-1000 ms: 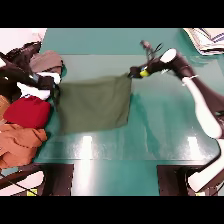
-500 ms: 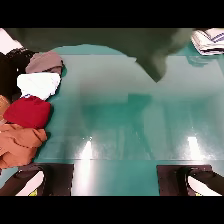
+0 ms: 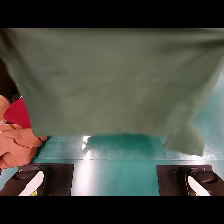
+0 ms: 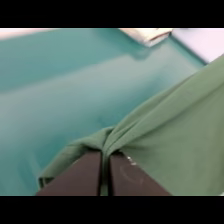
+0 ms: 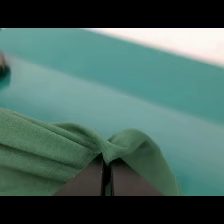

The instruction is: Fold the shirts.

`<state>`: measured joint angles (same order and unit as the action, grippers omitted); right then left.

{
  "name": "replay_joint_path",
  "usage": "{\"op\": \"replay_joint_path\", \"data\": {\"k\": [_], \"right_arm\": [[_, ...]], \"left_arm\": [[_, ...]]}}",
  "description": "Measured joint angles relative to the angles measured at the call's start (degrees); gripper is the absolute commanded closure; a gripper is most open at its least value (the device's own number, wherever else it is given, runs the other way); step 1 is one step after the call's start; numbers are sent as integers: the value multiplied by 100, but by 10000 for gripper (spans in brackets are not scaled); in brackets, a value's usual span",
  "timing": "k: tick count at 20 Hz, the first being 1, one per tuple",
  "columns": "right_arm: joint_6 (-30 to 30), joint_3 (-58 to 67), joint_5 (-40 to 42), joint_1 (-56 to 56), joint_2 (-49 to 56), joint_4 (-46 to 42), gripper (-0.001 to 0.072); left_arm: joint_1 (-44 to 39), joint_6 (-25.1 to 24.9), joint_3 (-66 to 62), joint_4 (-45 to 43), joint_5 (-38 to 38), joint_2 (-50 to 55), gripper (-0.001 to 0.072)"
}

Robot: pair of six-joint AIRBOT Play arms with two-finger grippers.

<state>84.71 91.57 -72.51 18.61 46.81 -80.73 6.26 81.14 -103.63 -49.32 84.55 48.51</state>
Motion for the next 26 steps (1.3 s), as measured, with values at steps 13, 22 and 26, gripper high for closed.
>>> {"op": "replay_joint_path", "data": {"k": [13,22,26], "right_arm": [[365,-1751,1064,-2,3123,133,695],[501,13,1019,-181,4645,-46,378],[485,487,597,-358,4743,70,378]], "left_arm": [[-9,-684,5473,-238,-3049,1504,680],[-22,-1158,3661,256,-3368,3519,282],[81,-1191,3182,164,-2767,3679,281]]}}
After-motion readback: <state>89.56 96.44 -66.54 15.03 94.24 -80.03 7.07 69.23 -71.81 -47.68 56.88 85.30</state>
